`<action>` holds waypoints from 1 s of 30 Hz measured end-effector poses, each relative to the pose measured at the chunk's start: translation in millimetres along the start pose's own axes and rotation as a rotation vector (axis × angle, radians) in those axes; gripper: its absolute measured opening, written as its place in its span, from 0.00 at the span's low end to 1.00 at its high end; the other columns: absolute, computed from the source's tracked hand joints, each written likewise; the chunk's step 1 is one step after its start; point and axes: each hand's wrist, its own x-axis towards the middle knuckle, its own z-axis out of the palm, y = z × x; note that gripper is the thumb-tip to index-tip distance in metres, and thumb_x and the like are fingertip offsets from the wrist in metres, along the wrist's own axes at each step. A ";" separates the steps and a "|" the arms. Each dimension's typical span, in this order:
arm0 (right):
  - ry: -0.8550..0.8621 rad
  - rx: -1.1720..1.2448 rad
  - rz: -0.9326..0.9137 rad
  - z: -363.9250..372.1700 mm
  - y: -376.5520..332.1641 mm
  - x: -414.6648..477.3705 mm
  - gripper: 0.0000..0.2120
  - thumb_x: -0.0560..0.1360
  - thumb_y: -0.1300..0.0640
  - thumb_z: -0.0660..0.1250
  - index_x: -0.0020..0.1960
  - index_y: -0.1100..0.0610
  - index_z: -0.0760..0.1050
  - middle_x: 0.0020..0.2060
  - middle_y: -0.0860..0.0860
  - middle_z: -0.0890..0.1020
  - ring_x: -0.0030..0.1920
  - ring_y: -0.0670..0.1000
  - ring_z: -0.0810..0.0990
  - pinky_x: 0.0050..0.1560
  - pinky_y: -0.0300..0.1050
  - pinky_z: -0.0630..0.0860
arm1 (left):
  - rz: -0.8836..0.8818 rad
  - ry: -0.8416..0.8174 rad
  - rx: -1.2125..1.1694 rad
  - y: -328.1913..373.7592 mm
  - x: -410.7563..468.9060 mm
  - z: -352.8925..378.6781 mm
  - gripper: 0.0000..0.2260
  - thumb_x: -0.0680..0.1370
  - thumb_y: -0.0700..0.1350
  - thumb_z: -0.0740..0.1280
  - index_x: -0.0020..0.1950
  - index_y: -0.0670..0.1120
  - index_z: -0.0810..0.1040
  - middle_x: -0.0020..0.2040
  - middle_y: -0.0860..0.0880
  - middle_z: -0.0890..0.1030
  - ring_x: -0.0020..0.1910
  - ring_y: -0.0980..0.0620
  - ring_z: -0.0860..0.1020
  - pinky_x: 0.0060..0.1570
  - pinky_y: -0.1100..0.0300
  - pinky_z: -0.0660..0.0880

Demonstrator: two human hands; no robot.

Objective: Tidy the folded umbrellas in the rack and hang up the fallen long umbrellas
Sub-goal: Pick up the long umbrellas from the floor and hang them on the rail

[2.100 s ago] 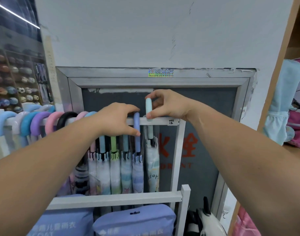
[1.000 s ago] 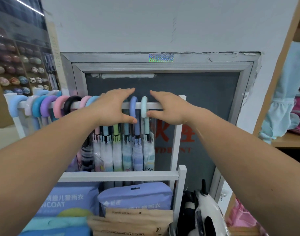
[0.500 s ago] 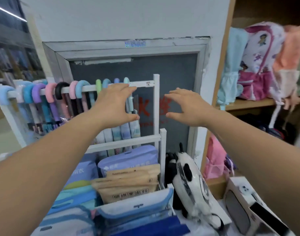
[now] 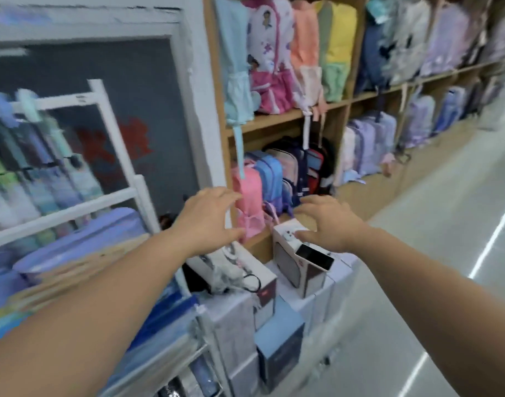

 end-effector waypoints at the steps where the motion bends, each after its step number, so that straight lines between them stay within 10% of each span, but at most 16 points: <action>1: -0.031 0.018 0.049 8.0 25.5 -14.8 0.28 0.75 0.37 0.66 0.73 0.41 0.69 0.75 0.47 0.67 0.72 0.57 0.67 0.69 0.56 0.66 | 0.021 -0.016 -0.010 20.6 9.9 13.9 0.37 0.69 0.69 0.65 0.74 0.52 0.70 0.73 0.49 0.71 0.72 0.44 0.68 0.71 0.49 0.65; 16: -0.317 0.119 0.367 109.8 358.1 -154.6 0.28 0.77 0.38 0.64 0.75 0.43 0.66 0.76 0.46 0.65 0.74 0.55 0.64 0.71 0.54 0.62 | 0.046 -0.311 -0.153 305.2 154.4 218.0 0.33 0.71 0.64 0.70 0.74 0.54 0.70 0.71 0.50 0.73 0.69 0.44 0.70 0.66 0.50 0.70; 30: -0.545 0.134 0.386 245.0 489.0 -68.6 0.29 0.77 0.39 0.64 0.76 0.44 0.65 0.73 0.47 0.68 0.72 0.54 0.66 0.69 0.54 0.63 | -0.111 -0.680 -0.321 338.3 257.0 436.9 0.34 0.74 0.63 0.70 0.77 0.54 0.65 0.76 0.49 0.67 0.74 0.46 0.65 0.71 0.51 0.66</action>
